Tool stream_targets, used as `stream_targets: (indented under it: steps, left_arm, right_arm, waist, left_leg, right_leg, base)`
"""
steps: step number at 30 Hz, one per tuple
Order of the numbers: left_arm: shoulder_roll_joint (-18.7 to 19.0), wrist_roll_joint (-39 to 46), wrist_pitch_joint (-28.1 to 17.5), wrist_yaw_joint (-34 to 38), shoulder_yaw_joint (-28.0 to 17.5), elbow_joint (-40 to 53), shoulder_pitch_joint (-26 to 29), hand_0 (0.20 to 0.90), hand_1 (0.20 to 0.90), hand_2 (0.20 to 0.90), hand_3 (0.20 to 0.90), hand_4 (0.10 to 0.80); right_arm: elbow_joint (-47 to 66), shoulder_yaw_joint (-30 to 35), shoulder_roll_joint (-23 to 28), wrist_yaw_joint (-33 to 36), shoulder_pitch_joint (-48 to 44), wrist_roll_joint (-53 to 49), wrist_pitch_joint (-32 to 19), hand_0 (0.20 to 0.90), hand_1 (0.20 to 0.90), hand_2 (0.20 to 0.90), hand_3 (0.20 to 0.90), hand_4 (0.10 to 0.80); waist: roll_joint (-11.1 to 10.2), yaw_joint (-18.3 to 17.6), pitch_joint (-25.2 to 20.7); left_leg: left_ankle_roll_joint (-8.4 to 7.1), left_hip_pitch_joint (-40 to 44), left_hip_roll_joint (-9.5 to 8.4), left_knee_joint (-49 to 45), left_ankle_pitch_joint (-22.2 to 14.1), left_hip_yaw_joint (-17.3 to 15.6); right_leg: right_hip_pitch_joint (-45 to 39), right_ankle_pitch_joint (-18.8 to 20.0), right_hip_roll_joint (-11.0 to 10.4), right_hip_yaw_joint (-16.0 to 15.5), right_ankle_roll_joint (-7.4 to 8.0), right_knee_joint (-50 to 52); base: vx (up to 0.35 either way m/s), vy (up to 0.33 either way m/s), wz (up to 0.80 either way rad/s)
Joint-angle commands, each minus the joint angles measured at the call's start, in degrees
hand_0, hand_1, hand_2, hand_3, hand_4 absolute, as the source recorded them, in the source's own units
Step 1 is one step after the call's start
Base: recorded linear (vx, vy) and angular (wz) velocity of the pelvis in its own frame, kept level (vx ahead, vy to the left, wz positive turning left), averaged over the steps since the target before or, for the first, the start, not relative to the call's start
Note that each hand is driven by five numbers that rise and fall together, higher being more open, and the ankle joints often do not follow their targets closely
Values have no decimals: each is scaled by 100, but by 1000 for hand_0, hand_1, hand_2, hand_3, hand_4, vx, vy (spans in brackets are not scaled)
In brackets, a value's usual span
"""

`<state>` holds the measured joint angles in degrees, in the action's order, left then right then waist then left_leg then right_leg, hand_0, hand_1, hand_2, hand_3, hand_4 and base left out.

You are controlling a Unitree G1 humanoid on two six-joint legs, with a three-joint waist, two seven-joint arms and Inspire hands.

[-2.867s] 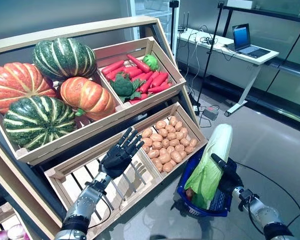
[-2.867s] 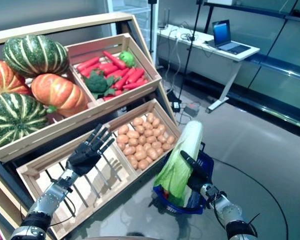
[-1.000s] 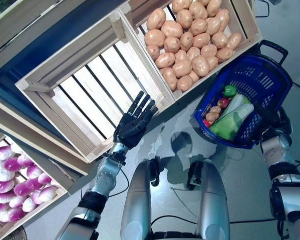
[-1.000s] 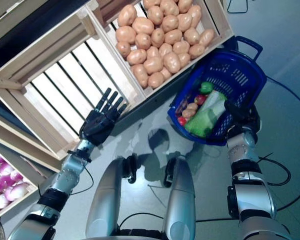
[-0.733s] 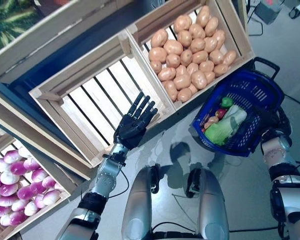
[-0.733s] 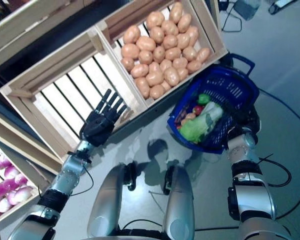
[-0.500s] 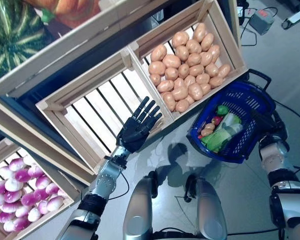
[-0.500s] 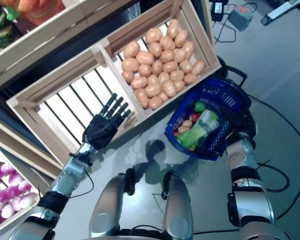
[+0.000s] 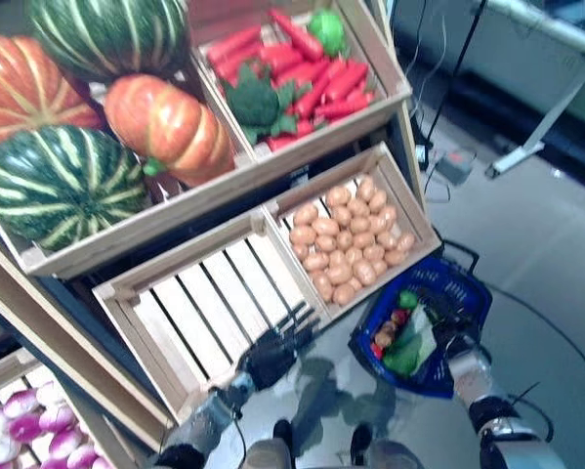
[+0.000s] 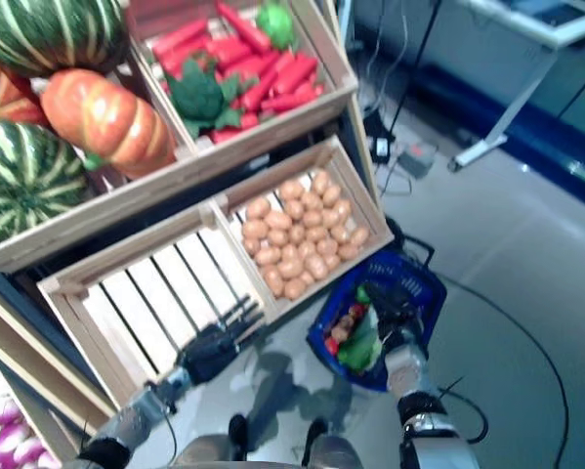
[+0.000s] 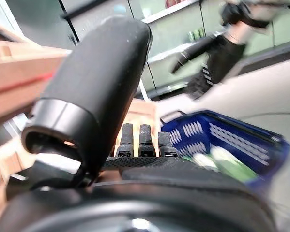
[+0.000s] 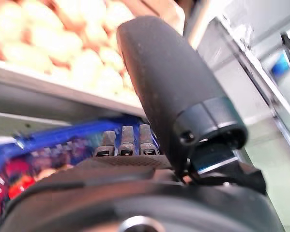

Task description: Put vegetables into the basket

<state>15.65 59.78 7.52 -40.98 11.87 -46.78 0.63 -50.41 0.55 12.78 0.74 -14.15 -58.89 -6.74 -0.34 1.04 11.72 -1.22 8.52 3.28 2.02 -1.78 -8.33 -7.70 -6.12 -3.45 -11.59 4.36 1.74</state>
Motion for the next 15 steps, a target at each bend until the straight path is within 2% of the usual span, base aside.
stream_targets:
  steps: [1, 4, 9, 13, 15]
  left_arm:
    - [-180, -276, -87, -248, -8, -190, 99, 900, 900, 900, 900, 800]
    - [-177, -726, -194, -103, -25, -545, 12, 900, 900, 900, 900, 800]
    - [-207, -1410, -292, 217, 84, -946, -10, 900, 900, 900, 900, 800]
    - [-307, -2187, -434, 497, 186, -1486, 15, 900, 900, 900, 900, 800]
    - [-400, -2582, -564, 696, 230, -1778, 44, 900, 900, 900, 900, 800]
  right_arm:
    - [373, -188, -23, -519, 123, 189, -432, 900, 900, 900, 900, 800]
    - [352, -412, -225, -616, 464, 476, -357, 900, 900, 900, 900, 800]
    - [90, -687, -398, -739, 817, 948, 67, 900, 900, 900, 900, 800]
    - [-270, -863, -552, -919, 1033, 863, 392, 900, 900, 900, 900, 800]
    - [-465, -1030, -612, -984, 1088, 1287, 359, 900, 900, 900, 900, 800]
  waist:
    - [-11, 15, -476]
    - [-21, -51, -576]
    - [10, -156, -634]
    - [26, -216, -634]
    - [39, -228, -624]
  left_leg:
    - [176, 88, -254, 298, -217, -115]
    - [170, 101, -261, 298, -253, -168]
    - [205, 136, -287, 298, -288, -167]
    - [229, 158, -314, 298, -303, -143]
    - [242, 156, -329, 298, -311, -111]
  right_leg:
    - [-82, 417, 163, 190, -277, -594]
    - [-109, 442, 165, 191, -252, -674]
    - [-173, 418, 165, 199, -237, -674]
    - [-221, 387, 165, 182, -233, -674]
    - [-233, 363, 164, 174, -244, -674]
  base:
    - [37, 16, 7]
    - [13, 15, 4]
    - [30, 38, 0]
    - [36, 35, 2]
    - [22, 31, 4]
